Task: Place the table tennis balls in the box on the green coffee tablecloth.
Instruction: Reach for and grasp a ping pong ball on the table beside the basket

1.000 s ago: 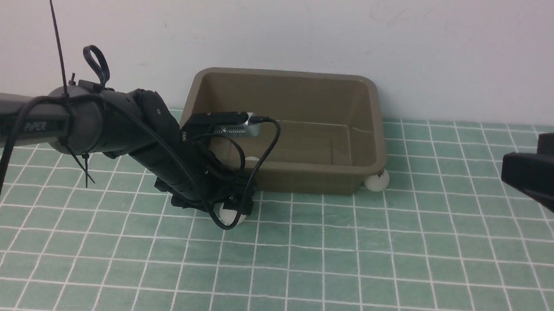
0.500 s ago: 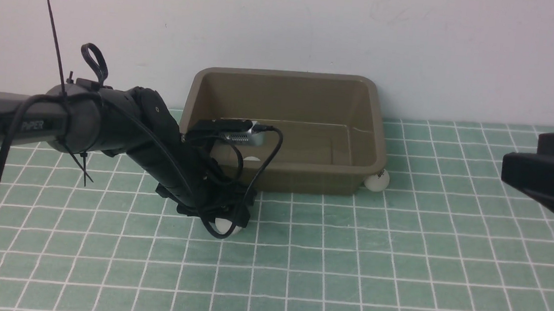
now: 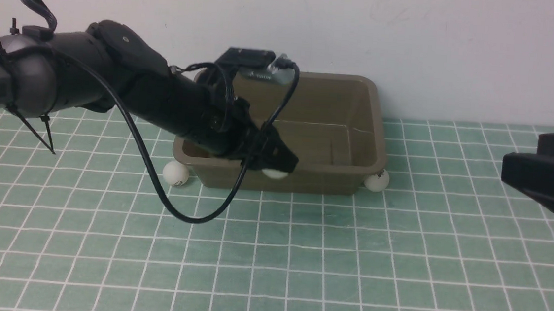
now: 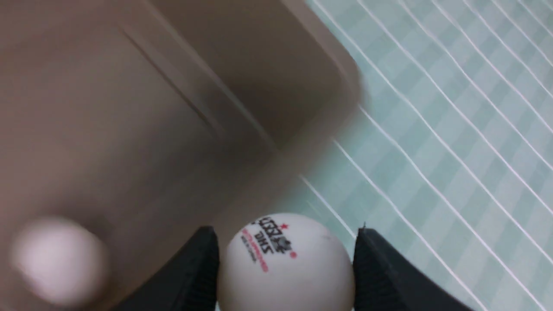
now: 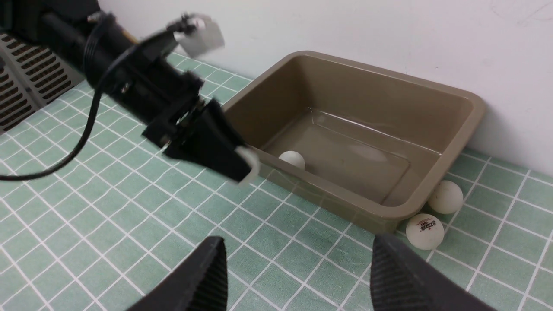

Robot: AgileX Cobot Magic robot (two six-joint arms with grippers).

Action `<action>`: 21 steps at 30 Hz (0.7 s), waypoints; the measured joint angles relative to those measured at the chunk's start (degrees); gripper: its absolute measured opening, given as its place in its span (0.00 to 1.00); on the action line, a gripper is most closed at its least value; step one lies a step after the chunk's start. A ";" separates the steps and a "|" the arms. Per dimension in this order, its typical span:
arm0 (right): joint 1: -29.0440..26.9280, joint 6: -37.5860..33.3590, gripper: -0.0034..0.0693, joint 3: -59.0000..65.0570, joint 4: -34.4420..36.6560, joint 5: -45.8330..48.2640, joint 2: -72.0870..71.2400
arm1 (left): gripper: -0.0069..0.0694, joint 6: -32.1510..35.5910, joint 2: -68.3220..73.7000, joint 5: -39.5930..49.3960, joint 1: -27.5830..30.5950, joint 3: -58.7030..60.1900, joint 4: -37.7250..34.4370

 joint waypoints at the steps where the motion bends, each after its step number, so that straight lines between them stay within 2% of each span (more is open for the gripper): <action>1: 0.00 0.00 0.61 0.00 0.00 0.00 0.00 | 0.55 0.77 0.00 -3.22 0.00 -0.08 -0.64; 6: 0.00 0.00 0.61 0.00 0.00 0.48 0.00 | 0.55 6.29 0.95 -12.90 0.00 -0.08 -0.90; 10: 0.00 0.00 0.61 0.00 0.00 0.81 0.00 | 0.55 15.82 2.75 -14.08 0.00 -0.08 0.56; 13: 0.00 0.00 0.61 0.00 0.00 0.86 0.00 | 0.60 19.58 3.16 -15.34 0.00 -0.08 0.74; 16: 0.00 0.00 0.61 0.00 0.00 0.93 0.00 | 0.70 20.05 2.86 -17.48 0.00 -0.08 0.68; 21: 0.00 0.00 0.61 0.00 0.00 1.55 0.00 | 0.72 16.18 -0.66 -18.10 0.25 -0.08 1.94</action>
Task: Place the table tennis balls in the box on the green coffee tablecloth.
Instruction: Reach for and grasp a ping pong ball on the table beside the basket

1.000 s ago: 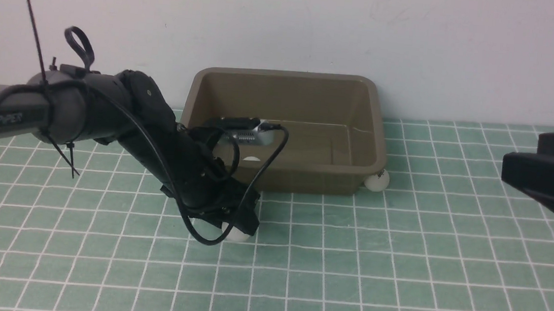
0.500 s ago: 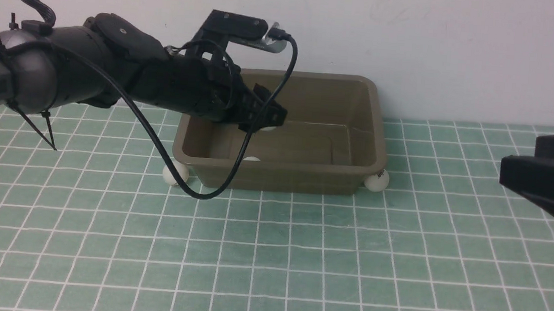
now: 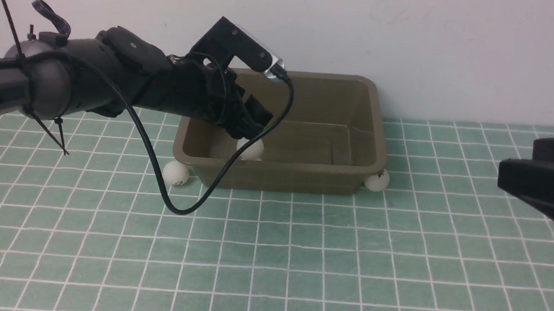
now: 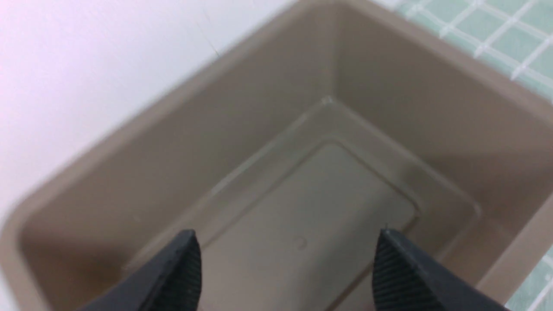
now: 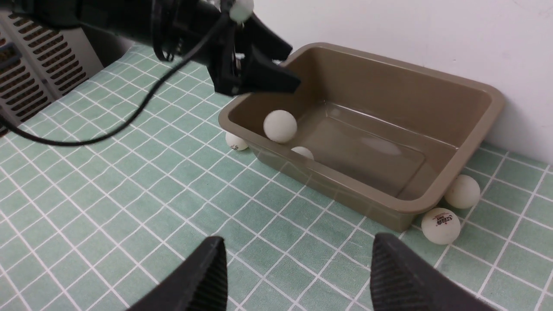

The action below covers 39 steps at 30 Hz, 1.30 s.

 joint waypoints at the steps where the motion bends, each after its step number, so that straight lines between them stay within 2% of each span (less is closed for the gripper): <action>1: 0.00 0.00 0.61 0.00 0.00 0.15 0.00 | 0.71 -0.94 -0.79 0.07 0.23 0.00 0.44; 6: 0.00 0.00 0.61 0.00 0.00 0.35 0.00 | 0.65 -7.27 -7.80 6.55 3.92 0.00 2.40; 11: 0.00 0.00 0.61 0.00 0.00 0.29 0.00 | 0.61 -8.70 -12.58 16.87 5.32 0.00 2.28; 17: 0.00 0.00 0.61 0.00 0.00 -1.16 0.00 | 0.59 -9.29 -15.41 35.45 5.38 0.00 2.69; 21: 0.00 0.00 0.61 0.00 0.00 -1.56 0.00 | 0.59 -17.47 -15.51 41.78 5.38 0.00 8.67; 23: 0.00 0.00 0.61 0.00 0.00 -1.67 0.00 | 0.59 -23.04 -15.51 42.19 5.38 0.00 12.14; 28: 0.00 0.00 0.61 0.00 0.00 -1.79 0.00 | 0.59 -42.10 -15.51 41.19 5.38 0.00 34.17; 31: 0.00 0.00 0.61 0.00 0.00 -1.79 0.00 | 0.59 -49.26 -15.18 37.87 5.42 0.00 44.42; 33: 0.00 0.00 0.61 0.00 0.00 -1.79 0.00 | 0.59 -49.12 -14.24 35.05 5.45 0.00 51.44; 34: 0.00 0.00 0.61 0.00 0.00 -1.79 0.00 | 0.59 -47.53 -13.56 34.09 5.45 0.00 52.66; 39: 0.00 0.00 0.61 0.00 0.00 -1.32 0.00 | 0.59 -38.96 -10.33 28.41 5.91 0.00 51.00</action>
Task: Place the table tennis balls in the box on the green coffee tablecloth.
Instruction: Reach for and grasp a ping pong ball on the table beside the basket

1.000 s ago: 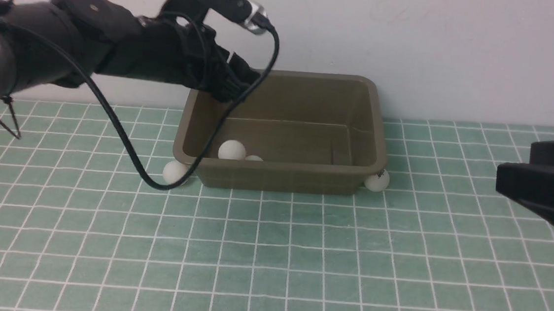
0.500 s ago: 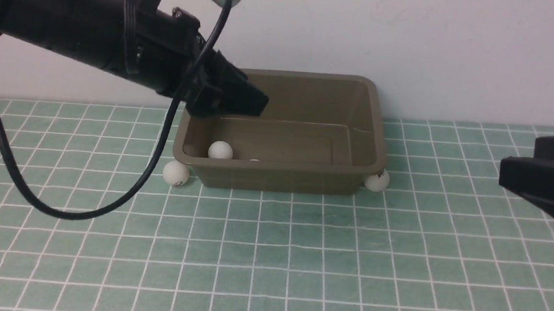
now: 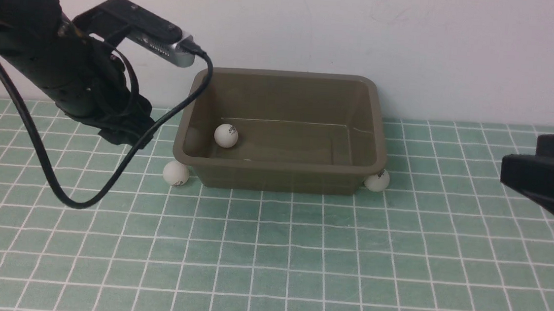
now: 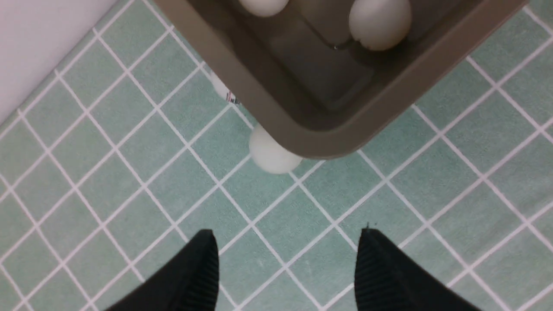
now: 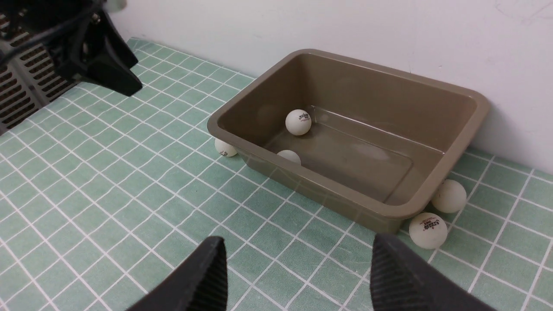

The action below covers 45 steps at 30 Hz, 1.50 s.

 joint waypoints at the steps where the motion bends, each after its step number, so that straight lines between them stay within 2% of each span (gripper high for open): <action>1: 0.00 0.00 0.61 0.00 0.00 0.32 0.00 | 0.59 1.74 0.39 -0.63 0.35 0.00 -0.86; 6: 0.00 0.00 0.61 0.00 0.00 2.09 0.00 | 0.59 9.55 1.08 0.28 5.65 0.00 -3.41; 10: 0.00 0.00 0.61 0.00 0.00 2.19 0.00 | 0.59 17.52 1.33 1.81 11.98 0.00 -11.39; 15: 0.00 0.00 0.61 0.00 -0.05 2.33 0.00 | 0.59 37.91 4.46 6.72 18.78 0.00 -32.56; 19: 0.00 0.00 0.61 0.00 -1.37 2.76 0.00 | 0.59 49.92 9.09 7.86 19.89 0.00 -40.62; 24: 0.00 0.00 0.61 0.00 -3.28 4.00 0.00 | 0.59 59.27 15.98 6.48 19.95 0.00 -43.82; 31: 0.00 0.00 0.61 0.00 -4.19 4.88 0.00 | 0.62 68.10 20.15 5.29 19.99 -0.04 -49.06; 37: 0.00 0.05 0.61 0.00 -4.37 4.93 0.00 | 0.78 68.17 22.00 3.86 19.99 -0.36 -51.60; 45: 0.00 0.05 0.61 0.00 -4.37 4.93 0.00 | 0.80 68.38 23.80 2.04 18.84 -0.36 -52.29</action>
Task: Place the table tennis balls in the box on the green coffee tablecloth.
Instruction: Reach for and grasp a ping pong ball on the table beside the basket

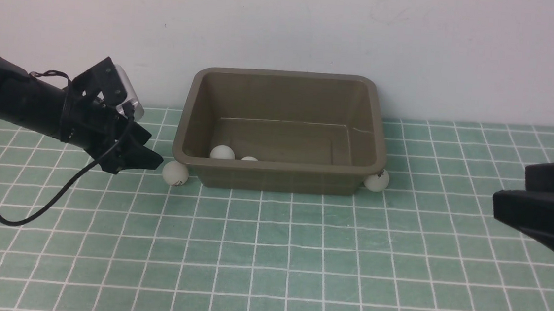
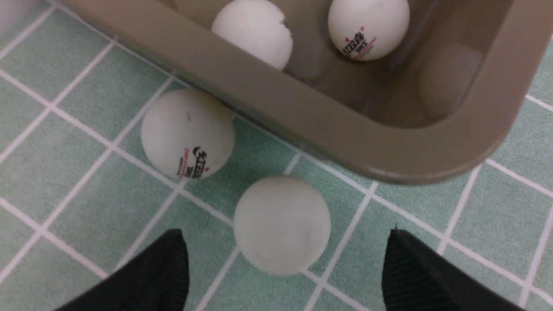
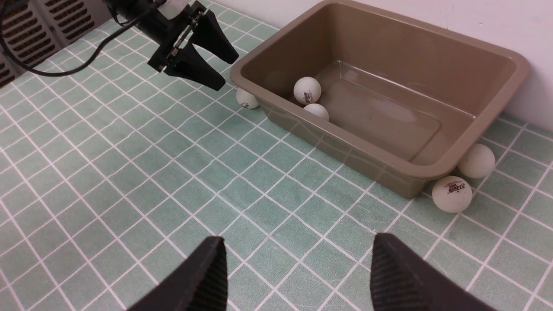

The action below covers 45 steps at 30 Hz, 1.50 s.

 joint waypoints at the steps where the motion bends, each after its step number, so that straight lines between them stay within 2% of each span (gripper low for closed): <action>1: 0.00 0.00 0.61 0.00 0.00 0.00 0.00 | 0.80 0.00 0.02 -0.75 -0.52 0.00 -0.15; 12: 0.00 0.00 0.61 0.00 -0.13 0.32 0.00 | 0.80 -0.05 1.72 -7.16 -4.41 0.00 -0.44; 22: 0.00 0.05 0.61 0.00 -0.13 1.07 0.00 | 0.80 -0.23 3.86 -9.45 -4.45 0.00 -0.51; 26: 0.00 0.05 0.61 0.00 -0.13 1.07 0.00 | 0.75 -0.28 4.13 -9.75 -4.45 0.00 -0.64; 28: 0.00 0.11 0.61 0.00 -0.13 1.07 0.00 | 0.69 -0.34 4.18 -9.80 -4.45 0.00 -0.85; 30: 0.00 0.11 0.61 0.00 -0.13 1.08 0.00 | 0.57 -0.49 4.18 -9.80 -4.45 0.00 -0.91; 32: 0.00 0.11 0.61 0.00 -0.13 1.13 0.00 | 0.53 -0.63 4.07 -9.80 -4.45 0.00 -0.95; 37: 0.00 0.11 0.61 0.00 -0.14 1.25 0.00 | 0.53 -2.66 2.64 -9.49 -3.88 0.00 2.10; 45: 0.00 0.11 0.61 0.00 -0.14 1.49 0.00 | 0.53 -11.99 -2.86 -7.49 -0.94 0.00 10.68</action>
